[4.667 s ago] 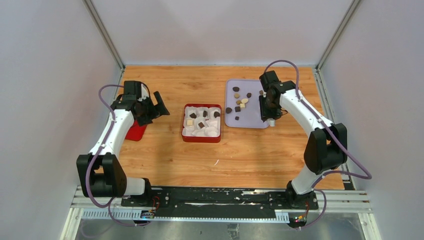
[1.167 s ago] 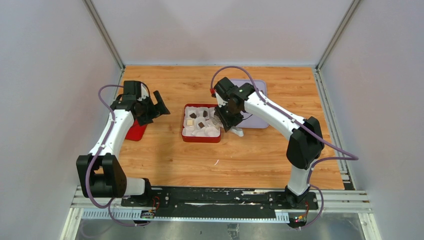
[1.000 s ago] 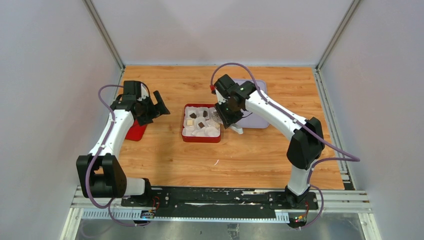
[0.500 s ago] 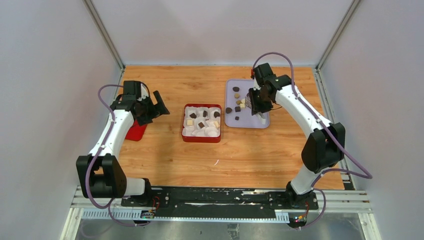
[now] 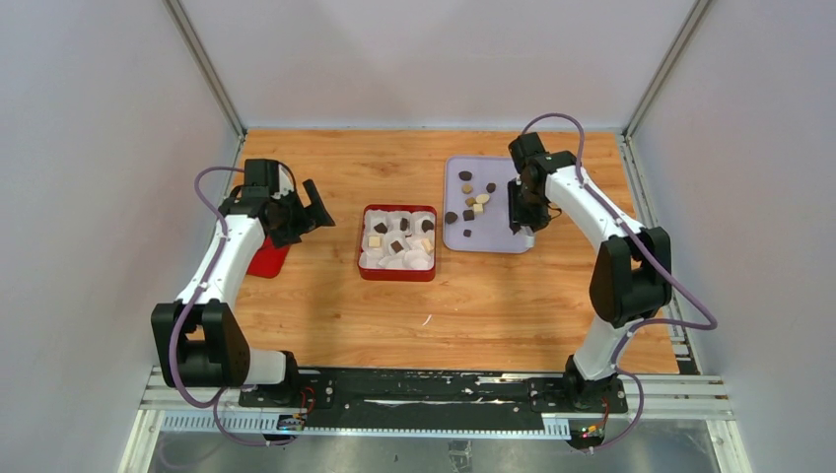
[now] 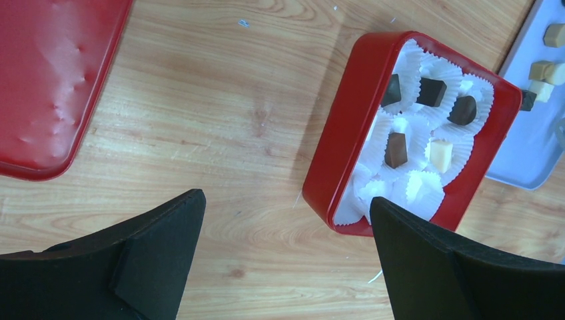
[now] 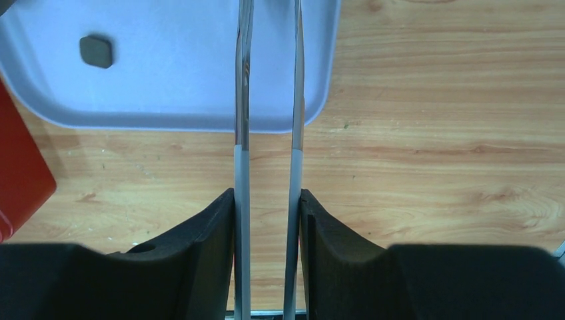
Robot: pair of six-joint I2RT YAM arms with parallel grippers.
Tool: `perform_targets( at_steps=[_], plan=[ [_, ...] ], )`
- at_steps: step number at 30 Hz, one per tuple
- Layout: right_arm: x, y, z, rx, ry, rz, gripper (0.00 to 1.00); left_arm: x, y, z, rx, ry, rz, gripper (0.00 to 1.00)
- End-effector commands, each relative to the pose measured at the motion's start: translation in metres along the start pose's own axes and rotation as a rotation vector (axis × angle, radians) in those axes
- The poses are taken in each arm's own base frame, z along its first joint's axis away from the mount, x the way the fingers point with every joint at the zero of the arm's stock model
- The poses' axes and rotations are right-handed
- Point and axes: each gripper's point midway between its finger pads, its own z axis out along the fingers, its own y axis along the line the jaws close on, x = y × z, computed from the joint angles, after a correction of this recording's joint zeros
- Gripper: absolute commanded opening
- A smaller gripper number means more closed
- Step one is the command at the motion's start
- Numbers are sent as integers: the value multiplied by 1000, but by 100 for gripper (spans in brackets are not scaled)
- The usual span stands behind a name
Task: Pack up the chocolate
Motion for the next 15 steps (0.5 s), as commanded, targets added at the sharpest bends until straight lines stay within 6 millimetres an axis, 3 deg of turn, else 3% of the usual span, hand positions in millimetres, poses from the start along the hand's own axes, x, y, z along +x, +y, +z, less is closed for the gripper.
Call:
perform_targets(
  at_steps=[1,15],
  plan=[
    [1,-18,15,67,28,72,41,-10,-3,-2,8,-21,11,100],
    [-23,-19,34,38,24,85,44,-11,-4,-1,10,-19,3,100]
  ],
)
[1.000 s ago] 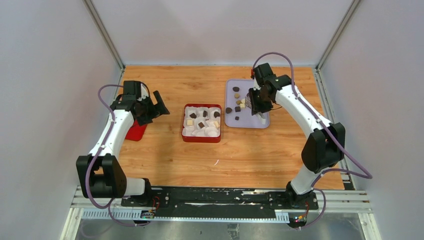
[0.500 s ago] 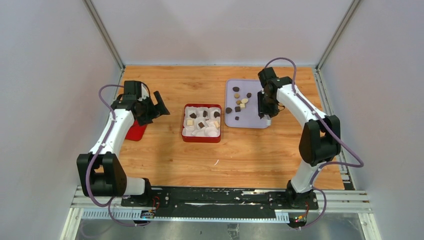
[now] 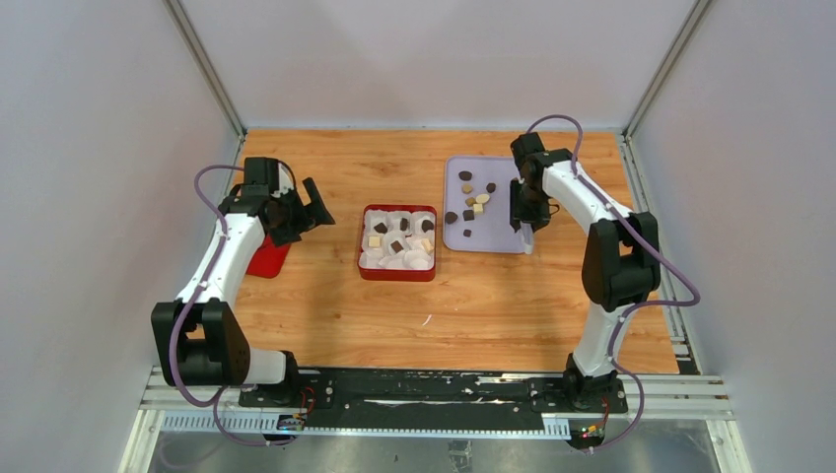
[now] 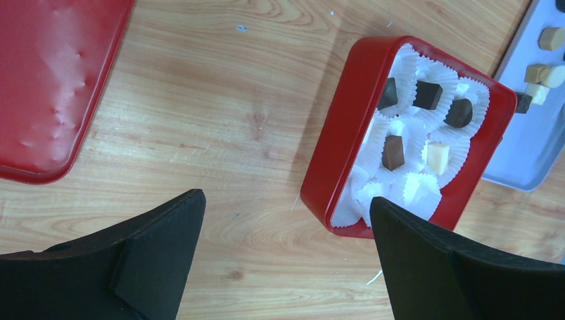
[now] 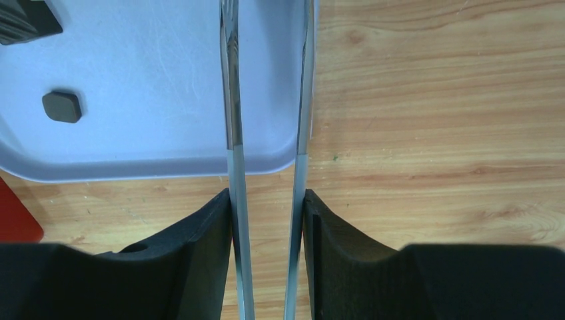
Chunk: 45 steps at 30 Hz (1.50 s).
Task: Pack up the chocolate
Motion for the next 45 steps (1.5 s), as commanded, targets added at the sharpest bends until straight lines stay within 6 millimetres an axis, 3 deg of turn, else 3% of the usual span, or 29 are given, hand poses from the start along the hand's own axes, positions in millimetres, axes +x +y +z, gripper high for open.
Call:
perform_targets(
  at_steps=[1,5,10,14,22,27,31,36,40,45],
  plan=[
    [-15,-1,-1,-19,-26,12,43,-8,-3,-1,7,-13,2,100],
    [-17,3,0,-38,-24,2,36,-10,-4,0,9,-15,1,100],
    [-14,6,-8,-68,-31,-10,13,-12,-5,1,11,-15,-1,100],
    [-6,4,-22,-85,-36,-31,1,-13,-5,1,11,-14,0,100],
    [22,23,-68,-255,-63,-116,0,-16,-3,2,-5,-19,10,100],
    [37,73,-113,-399,-124,-318,0,-18,-4,4,-5,-18,4,100],
    [64,136,-137,-495,-133,-527,0,-17,-4,5,-4,-20,-8,100],
    [90,196,-137,-534,-100,-675,0,-17,-2,3,-11,-25,-1,100],
    [101,228,-130,-562,-78,-698,0,-14,-1,2,-14,-21,1,100],
    [116,252,-121,-585,-31,-722,0,-11,1,3,-18,-16,5,100]
  ],
)
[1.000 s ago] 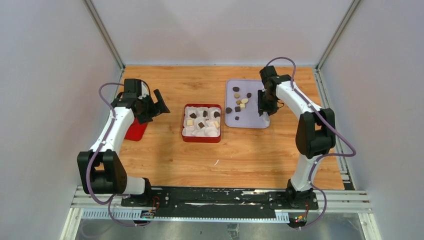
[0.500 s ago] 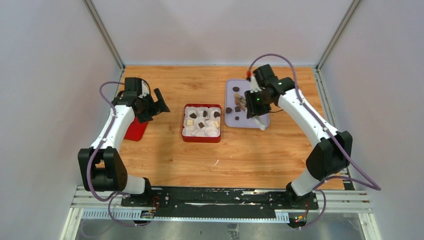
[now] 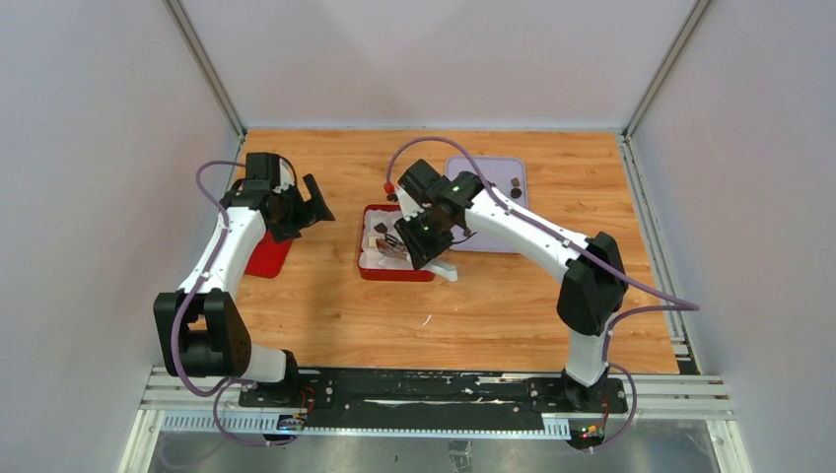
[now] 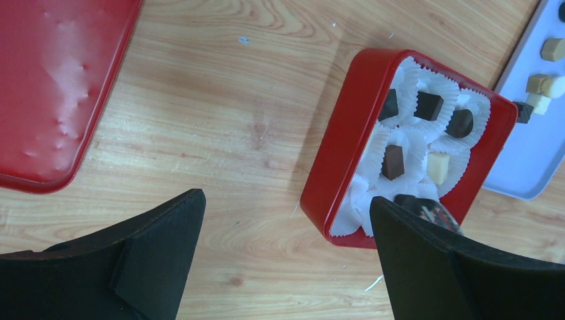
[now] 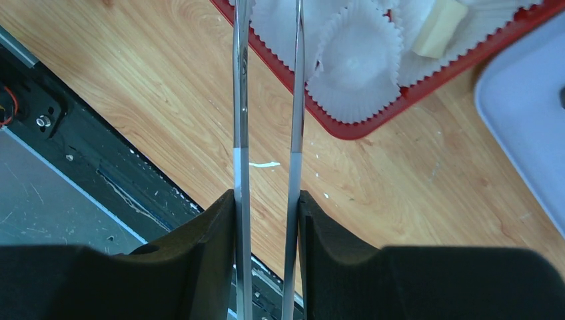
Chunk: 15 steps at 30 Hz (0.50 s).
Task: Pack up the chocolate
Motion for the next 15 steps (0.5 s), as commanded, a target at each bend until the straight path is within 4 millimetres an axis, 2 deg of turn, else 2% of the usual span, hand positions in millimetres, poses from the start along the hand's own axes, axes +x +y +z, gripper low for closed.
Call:
perform_targets(
  at_steps=[1,4,10,15],
  plan=[
    [-8,24,9,-48,4,-11,0,-2,2,-4,-2,-18,11,100],
    [-5,31,17,-55,30,-26,1,-2,2,-4,-1,-16,13,100],
    [0,32,28,-54,62,-34,5,-2,2,-2,0,-12,14,100],
    [1,31,31,-52,72,-35,18,-1,2,-2,-1,-11,14,100]
  ],
)
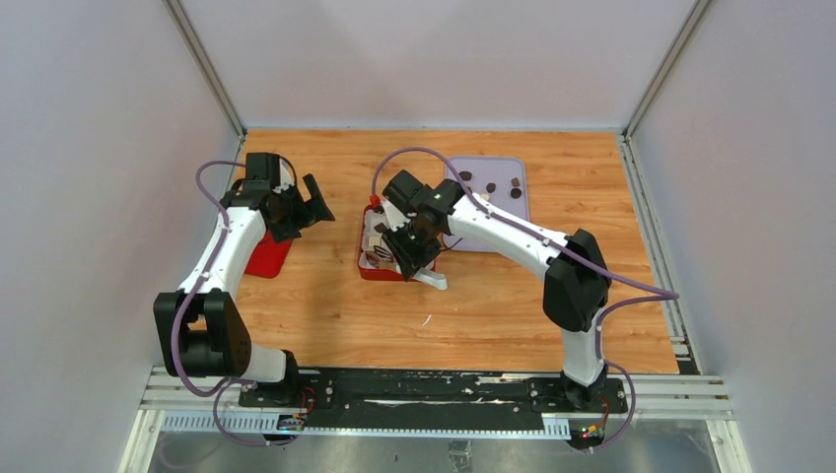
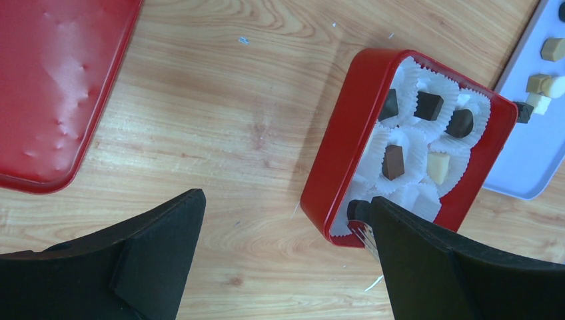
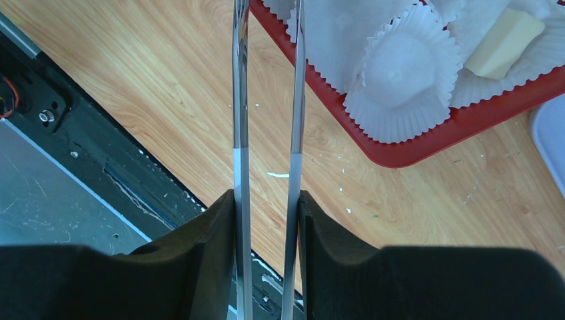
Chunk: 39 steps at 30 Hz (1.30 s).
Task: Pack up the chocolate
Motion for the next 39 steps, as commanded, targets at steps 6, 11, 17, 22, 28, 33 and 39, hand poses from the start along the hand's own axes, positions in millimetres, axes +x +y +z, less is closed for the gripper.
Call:
perform_targets(
  at_steps=[6,11,17,22,28,33,39],
  plan=[
    [-5,7,0,-13,0,-8,34,-2,1,-2,1,-12,16,100],
    [-7,7,-2,-15,-7,-15,40,-2,0,-1,6,-7,12,100],
    [-5,7,-1,-13,-1,-17,41,-3,-1,-1,9,-8,11,100],
    [-5,6,-1,-11,1,-22,42,-3,-1,-2,11,-10,10,100],
    [-16,0,-20,31,-55,-31,20,-5,-2,-3,12,-16,10,100],
    [-32,-30,-61,108,-163,13,3,-4,-1,-4,8,-18,12,100],
    [-13,-111,-92,261,-198,226,8,-2,0,-5,8,-15,13,100]
  ],
)
